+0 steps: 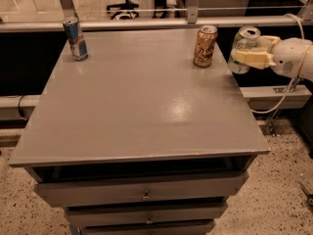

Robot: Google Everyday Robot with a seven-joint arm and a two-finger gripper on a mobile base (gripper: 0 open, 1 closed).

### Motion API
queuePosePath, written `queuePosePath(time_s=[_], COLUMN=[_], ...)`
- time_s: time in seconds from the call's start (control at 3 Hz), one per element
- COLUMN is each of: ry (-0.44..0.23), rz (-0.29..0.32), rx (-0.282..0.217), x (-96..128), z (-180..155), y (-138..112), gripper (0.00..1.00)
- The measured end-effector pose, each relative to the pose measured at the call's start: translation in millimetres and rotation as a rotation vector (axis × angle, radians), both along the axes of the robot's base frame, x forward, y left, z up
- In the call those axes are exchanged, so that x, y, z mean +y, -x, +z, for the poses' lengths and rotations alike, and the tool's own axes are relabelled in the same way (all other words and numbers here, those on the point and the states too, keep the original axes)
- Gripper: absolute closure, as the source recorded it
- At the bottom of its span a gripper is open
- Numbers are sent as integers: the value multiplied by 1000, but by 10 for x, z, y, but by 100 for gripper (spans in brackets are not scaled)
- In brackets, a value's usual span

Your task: Move 7up can near orange can

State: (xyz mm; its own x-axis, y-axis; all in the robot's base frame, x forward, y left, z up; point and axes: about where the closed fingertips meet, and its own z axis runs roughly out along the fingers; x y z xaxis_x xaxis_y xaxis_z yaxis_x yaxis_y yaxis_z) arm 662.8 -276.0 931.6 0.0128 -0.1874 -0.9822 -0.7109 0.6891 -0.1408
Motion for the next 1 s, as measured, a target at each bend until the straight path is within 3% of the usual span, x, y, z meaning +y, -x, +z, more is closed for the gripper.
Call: queuePosePath(time_s=[1.0], ry=[-32], rz=[40], rx=[4], x=[97], z=[-234], y=[-526], gripper=[100])
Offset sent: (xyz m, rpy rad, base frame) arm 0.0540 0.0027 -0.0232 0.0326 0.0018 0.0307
